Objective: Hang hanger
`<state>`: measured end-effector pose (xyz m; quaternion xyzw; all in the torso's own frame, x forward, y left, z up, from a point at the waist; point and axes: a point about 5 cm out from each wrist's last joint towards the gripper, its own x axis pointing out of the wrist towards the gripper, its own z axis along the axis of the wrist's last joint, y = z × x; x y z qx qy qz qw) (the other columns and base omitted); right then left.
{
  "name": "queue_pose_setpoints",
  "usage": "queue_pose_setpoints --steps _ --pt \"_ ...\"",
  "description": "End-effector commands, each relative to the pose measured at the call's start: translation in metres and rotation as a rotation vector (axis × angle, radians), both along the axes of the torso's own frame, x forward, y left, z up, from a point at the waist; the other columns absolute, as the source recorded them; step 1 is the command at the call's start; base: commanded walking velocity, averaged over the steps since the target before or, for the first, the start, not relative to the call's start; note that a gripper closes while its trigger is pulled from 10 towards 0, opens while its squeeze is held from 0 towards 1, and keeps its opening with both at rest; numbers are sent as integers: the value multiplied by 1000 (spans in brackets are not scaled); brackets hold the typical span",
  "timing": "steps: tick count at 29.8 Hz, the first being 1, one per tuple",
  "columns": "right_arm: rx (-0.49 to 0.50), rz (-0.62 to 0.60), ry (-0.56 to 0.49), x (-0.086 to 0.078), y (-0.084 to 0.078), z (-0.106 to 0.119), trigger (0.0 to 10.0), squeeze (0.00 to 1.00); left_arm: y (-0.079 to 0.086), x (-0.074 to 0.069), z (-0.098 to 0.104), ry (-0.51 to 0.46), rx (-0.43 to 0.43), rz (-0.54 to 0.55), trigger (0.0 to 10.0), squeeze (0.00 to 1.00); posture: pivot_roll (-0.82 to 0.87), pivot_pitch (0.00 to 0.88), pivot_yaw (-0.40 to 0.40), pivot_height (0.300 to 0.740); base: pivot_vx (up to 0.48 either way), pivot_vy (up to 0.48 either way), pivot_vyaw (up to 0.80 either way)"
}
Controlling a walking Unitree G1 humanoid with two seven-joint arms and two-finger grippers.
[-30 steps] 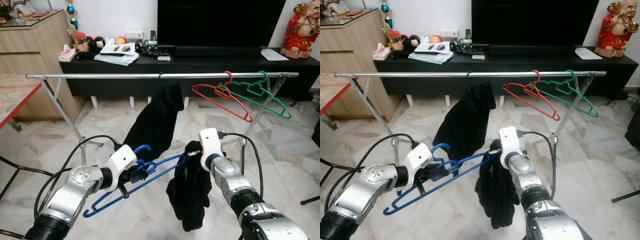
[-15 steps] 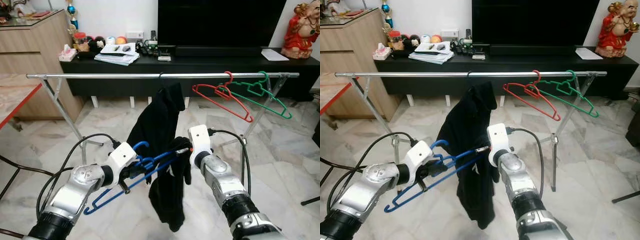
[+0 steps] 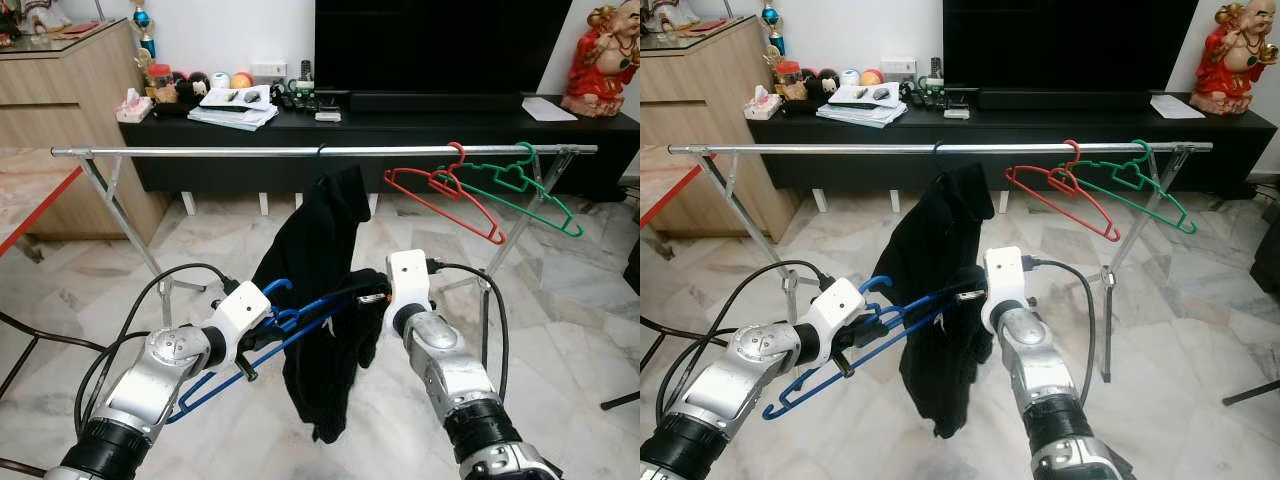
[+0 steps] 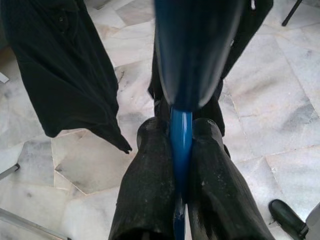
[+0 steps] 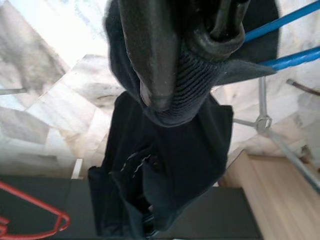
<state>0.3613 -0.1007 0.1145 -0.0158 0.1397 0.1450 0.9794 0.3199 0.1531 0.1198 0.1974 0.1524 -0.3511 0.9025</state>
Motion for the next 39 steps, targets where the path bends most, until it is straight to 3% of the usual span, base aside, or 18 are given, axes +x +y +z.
queue_pose_setpoints --steps 1,2,5,9,16,19,27,30,34,39 --pt "7 82 -44 -1 10 13 10000 0 1 4 7 -29 -12 -4 10000 0 59 12 12 740 0 0 0" --pt "-2 179 -58 -5 20 17 10000 0 -2 2 8 -26 -37 -32 10000 0 57 11 11 740 0 0 0" --pt "-18 235 -71 -8 25 21 10000 0 -5 0 11 -19 -72 -68 10000 0 60 11 9 740 0 0 0" --pt "-109 272 -94 -7 22 20 10000 0 -7 -6 13 9 -111 -114 10000 0 60 10 9 740 0 0 0" --pt "-165 355 -111 -8 19 25 10000 0 -6 -11 12 38 -137 -150 10000 0 59 10 7 740 0 0 0" --pt "-254 431 -155 -8 12 31 10000 0 -5 -13 13 50 -136 -167 10000 0 62 10 7 740 0 0 0" --pt "-412 494 -252 0 -5 42 10000 0 -3 -16 12 72 -138 -182 10000 0 61 11 10 740 0 0 0" --pt "-432 538 -289 -1 -6 46 10000 0 -3 -17 12 76 -137 -186 10000 0 61 11 10 740 0 0 0" --pt "-511 461 -284 10 -26 46 10000 0 -2 -19 10 85 -113 -198 10000 0 64 12 12 740 0 0 0" --pt "-492 490 -320 8 -25 48 10000 0 -4 -22 9 97 -123 -215 10000 0 63 14 14 740 0 0 0"
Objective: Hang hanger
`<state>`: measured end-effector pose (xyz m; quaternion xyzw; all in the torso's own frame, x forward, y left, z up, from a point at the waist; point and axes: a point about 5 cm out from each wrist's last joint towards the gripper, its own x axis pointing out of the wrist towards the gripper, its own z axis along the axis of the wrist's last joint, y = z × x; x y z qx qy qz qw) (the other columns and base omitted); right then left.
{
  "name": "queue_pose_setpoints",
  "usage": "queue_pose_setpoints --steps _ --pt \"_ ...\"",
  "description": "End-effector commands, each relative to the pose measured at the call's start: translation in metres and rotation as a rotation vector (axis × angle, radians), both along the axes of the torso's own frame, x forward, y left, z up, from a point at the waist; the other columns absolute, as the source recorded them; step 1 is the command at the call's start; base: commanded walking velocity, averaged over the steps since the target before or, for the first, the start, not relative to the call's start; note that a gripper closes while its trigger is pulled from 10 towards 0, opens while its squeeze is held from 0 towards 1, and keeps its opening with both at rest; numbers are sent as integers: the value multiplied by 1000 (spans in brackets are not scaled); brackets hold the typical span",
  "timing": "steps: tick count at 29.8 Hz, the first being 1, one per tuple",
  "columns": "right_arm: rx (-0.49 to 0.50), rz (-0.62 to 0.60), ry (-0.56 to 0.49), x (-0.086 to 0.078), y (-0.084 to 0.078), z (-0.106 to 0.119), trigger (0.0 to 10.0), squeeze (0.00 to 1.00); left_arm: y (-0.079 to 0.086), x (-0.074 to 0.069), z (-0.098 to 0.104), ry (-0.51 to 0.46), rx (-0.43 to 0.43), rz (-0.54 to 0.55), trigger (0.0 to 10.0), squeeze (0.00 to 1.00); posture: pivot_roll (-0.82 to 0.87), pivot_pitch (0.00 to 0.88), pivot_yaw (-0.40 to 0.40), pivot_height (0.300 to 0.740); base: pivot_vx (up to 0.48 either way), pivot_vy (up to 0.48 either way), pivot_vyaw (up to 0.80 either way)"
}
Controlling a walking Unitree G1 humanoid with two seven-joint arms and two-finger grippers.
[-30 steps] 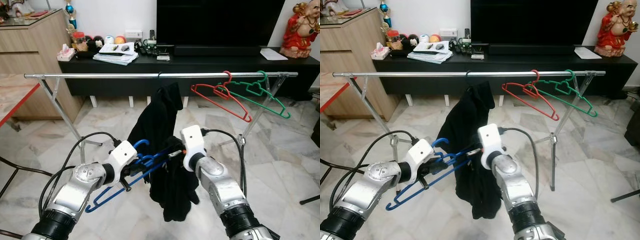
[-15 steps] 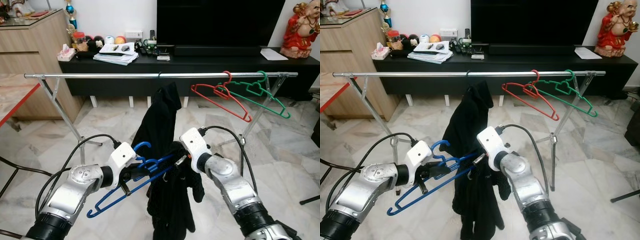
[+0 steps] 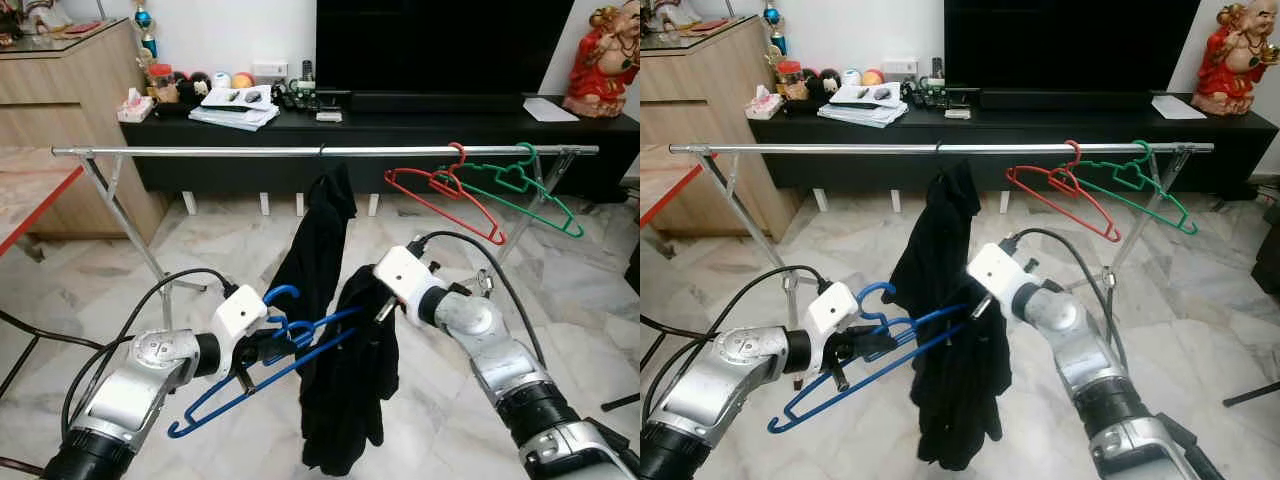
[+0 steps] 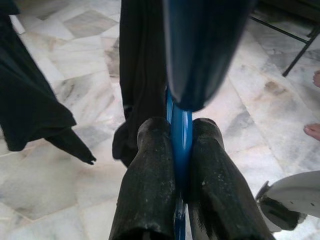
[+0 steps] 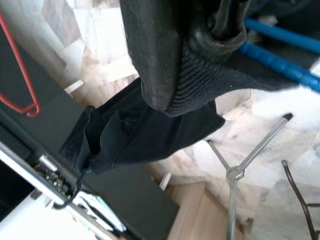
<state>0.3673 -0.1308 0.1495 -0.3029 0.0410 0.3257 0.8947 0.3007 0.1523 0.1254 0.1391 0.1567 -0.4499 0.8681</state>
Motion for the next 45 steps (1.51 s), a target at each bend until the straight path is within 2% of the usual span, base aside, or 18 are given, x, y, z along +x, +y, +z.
queue_pose_setpoints --steps 1,3,5,6,7,8,12,14,17,20,25,27,34,35,36,37,45 --pt "29 55 -61 1 7 14 10000 0 -4 -3 4 -1 -9 -35 10000 0 61 14 15 740 0 0 0" --pt "65 132 -78 -3 16 16 10000 0 -6 -3 4 0 -16 -45 10000 0 60 14 16 740 0 0 0" --pt "145 289 -70 -15 32 20 10000 0 -7 -3 5 -1 -21 -51 10000 0 61 12 18 740 0 0 0" --pt "145 289 -70 -15 32 20 10000 0 -7 -3 5 -1 -21 -51 10000 0 61 12 18 740 0 0 0" --pt "188 397 -44 -25 41 21 10000 0 -8 -3 6 -2 -25 -53 10000 0 61 12 18 740 0 0 0" --pt "201 441 -34 -30 44 21 10000 0 -8 -3 6 -3 -25 -53 10000 0 61 12 18 740 0 0 0" --pt "207 547 8 -43 52 18 10000 0 -8 -1 7 -16 -30 -39 10000 0 60 14 18 740 0 0 0" --pt "197 588 21 -48 53 15 10000 0 -7 2 7 -41 -27 -5 10000 0 59 15 17 740 0 0 0" --pt "243 655 57 -60 56 14 10000 0 -5 10 10 -87 -45 68 10000 0 58 15 16 740 0 0 0" --pt "274 682 76 -69 56 14 10000 0 -5 17 17 -131 -100 131 10000 0 53 16 16 740 0 0 0" --pt "288 682 83 -74 55 13 10000 0 -4 26 23 -186 -144 226 10000 0 51 16 14 740 0 0 0" --pt "299 637 84 -73 51 12 10000 0 -4 28 24 -196 -166 260 10000 0 48 16 12 740 0 0 0" --pt "299 525 92 -70 38 6 10000 0 -4 28 21 -200 -170 266 10000 0 45 16 10 740 0 0 0" --pt "305 516 106 -71 36 4 10000 463 -4 28 20 -202 -174 277 10000 0 44 17 10 740 0 0 0" --pt "308 514 110 -72 35 4 10000 792 -3 28 20 -204 -175 282 10000 0 43 18 10 740 0 0 0" --pt "313 510 116 -73 35 3 10000 1000 -3 29 20 -205 -179 288 10000 0 43 18 10 740 0 0 0" --pt "311 515 127 -76 36 3 10000 1000 -5 32 22 -213 -209 312 10000 0 39 17 9 740 0 0 0"
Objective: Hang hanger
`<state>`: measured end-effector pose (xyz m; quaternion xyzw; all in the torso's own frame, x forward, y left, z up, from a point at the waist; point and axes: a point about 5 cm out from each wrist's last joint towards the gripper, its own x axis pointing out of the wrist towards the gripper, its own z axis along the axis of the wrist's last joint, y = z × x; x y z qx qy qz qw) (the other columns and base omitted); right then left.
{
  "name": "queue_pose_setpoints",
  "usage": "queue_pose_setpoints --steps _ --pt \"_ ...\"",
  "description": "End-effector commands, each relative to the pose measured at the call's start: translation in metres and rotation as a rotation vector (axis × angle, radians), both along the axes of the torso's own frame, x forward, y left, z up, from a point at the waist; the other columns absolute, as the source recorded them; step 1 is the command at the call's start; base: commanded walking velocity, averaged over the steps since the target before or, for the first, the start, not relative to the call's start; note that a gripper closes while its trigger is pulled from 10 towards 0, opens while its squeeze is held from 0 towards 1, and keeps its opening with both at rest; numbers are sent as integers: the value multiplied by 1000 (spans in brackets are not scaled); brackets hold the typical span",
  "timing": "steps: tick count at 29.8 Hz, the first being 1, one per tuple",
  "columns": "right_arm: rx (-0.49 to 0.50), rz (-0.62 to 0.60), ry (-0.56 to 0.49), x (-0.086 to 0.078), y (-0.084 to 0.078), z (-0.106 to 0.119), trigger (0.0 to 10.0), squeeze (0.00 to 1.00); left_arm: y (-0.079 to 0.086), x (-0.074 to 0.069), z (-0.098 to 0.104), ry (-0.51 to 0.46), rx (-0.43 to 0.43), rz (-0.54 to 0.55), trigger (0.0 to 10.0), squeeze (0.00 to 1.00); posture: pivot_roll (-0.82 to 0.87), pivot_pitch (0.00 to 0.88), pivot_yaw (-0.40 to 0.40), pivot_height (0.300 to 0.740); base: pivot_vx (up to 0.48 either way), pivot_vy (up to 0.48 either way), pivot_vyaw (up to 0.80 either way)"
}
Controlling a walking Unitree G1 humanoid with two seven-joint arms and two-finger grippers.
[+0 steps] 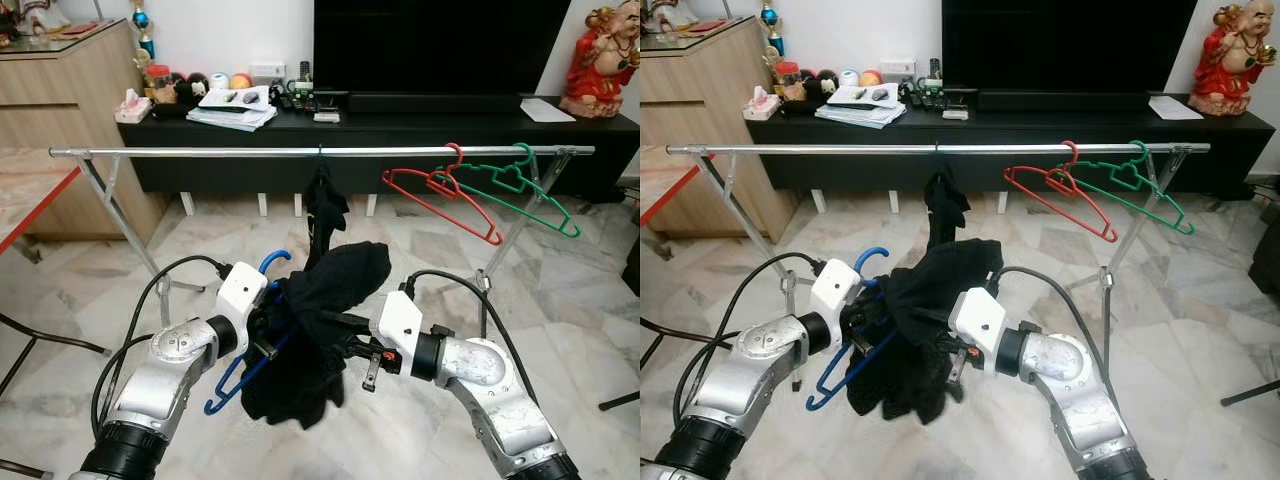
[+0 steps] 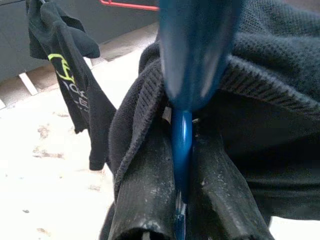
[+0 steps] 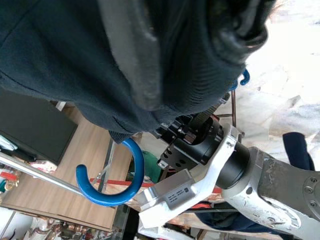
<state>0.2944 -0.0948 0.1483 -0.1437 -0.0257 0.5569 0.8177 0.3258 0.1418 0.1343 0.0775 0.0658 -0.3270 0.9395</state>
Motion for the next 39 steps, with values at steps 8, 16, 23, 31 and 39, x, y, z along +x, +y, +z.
queue_pose_setpoints --steps 8,16,23,31,39 --pt "-128 -32 9 -4 -9 -11 10000 1000 6 7 13 -55 -56 55 10000 0 35 17 6 740 0 0 0" --pt "-144 -101 13 -1 -15 -15 10000 1000 6 7 12 -49 -68 61 10000 0 36 18 5 740 0 0 0" --pt "-163 -81 24 -4 -15 -17 10000 0 5 6 10 -43 -72 59 10000 0 33 16 5 740 0 0 0" --pt "-241 -69 63 -8 -23 -25 10000 1000 6 7 8 -40 -74 71 10000 0 31 14 2 740 0 0 0" --pt "-305 -76 33 -8 -38 -23 10000 1000 7 4 4 -14 -60 37 10000 0 27 7 5 740 0 0 0"
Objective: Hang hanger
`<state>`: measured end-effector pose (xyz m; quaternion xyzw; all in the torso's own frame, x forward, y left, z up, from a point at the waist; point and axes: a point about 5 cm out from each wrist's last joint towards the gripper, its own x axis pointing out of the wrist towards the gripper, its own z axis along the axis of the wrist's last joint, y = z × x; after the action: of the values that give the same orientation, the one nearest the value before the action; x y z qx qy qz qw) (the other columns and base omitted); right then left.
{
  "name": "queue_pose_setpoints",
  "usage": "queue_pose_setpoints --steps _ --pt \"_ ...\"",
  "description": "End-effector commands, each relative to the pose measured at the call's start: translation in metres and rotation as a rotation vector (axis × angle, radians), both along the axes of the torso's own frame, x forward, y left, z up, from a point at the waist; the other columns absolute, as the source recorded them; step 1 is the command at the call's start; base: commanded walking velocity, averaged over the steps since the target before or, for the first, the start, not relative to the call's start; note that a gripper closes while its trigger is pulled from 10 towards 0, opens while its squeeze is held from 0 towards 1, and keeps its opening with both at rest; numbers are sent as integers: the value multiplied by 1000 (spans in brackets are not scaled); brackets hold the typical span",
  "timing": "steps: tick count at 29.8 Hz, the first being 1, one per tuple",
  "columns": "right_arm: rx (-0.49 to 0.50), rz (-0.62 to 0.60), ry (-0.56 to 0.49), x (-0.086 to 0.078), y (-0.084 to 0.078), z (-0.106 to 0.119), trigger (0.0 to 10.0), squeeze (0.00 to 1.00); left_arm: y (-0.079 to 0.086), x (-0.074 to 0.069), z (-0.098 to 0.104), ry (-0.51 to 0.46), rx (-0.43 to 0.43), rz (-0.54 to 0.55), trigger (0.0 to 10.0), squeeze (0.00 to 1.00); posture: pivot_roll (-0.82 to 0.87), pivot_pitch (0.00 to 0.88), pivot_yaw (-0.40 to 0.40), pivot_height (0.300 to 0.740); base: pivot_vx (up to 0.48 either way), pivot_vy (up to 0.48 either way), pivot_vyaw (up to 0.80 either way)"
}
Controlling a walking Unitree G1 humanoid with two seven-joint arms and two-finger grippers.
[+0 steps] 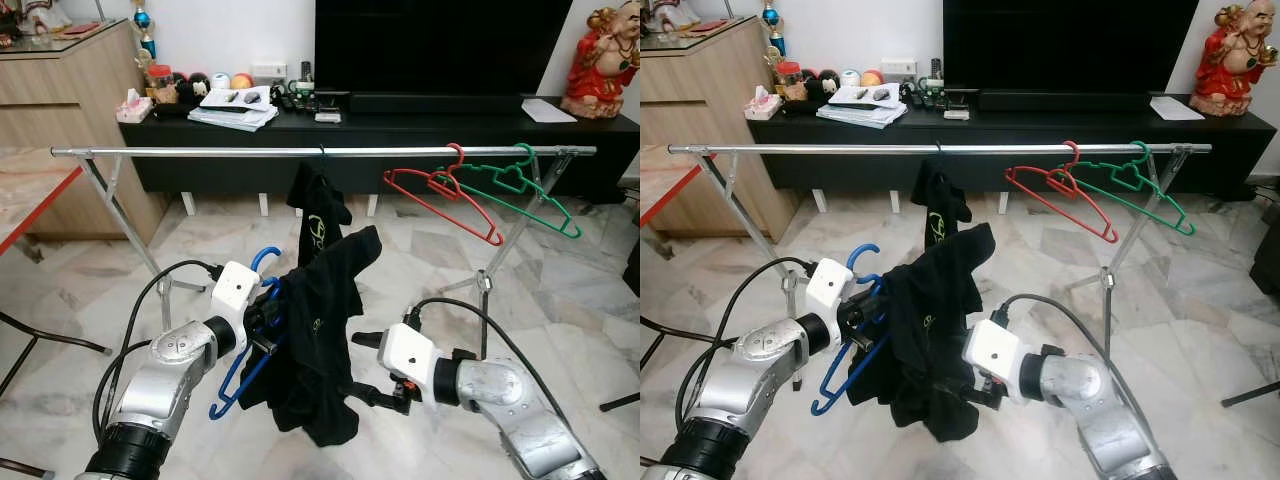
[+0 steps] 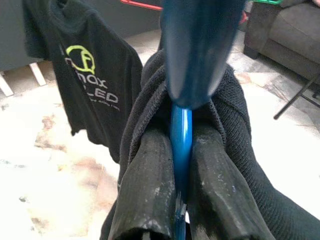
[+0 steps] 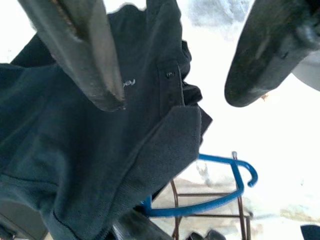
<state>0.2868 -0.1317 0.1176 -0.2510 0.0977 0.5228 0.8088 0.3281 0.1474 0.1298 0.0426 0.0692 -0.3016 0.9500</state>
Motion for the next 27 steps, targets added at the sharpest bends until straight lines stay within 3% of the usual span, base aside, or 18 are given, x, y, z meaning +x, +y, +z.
queue_pose_setpoints --steps 1,2,5,8,12,13,17,24,27 --pt "9 17 -38 0 -1 8 10000 1000 1 1 9 -39 2 -21 10000 0 27 7 5 740 0 0 0" --pt "18 0 -75 3 -4 15 10000 0 0 -3 6 -15 19 -72 10000 0 26 5 6 740 0 0 0" --pt "28 -44 -121 11 -10 26 10000 0 -1 -10 -1 20 64 -151 10000 0 24 0 9 740 0 0 0" --pt "-26 -72 -192 25 -23 43 10000 0 -1 -21 -11 52 145 -259 10000 0 15 0 14 740 0 0 0" --pt "-5 -65 -220 33 -25 56 10000 0 0 -26 -15 52 186 -311 10000 0 15 0 14 740 0 0 0" --pt "-2 -15 -215 33 -23 58 10000 0 -2 -30 -16 61 183 -344 10000 0 10 0 9 740 0 0 0" --pt "-22 57 -176 32 -21 55 10000 0 -5 -36 -15 59 173 -401 10000 0 13 0 4 740 0 0 0" --pt "-62 160 -16 29 -24 25 10000 0 -4 -42 -7 28 183 -487 10000 0 28 0 -8 740 0 0 0" --pt "-70 167 10 34 -28 23 10000 0 -1 -48 -6 24 240 -560 10000 0 32 0 -12 740 0 0 0"
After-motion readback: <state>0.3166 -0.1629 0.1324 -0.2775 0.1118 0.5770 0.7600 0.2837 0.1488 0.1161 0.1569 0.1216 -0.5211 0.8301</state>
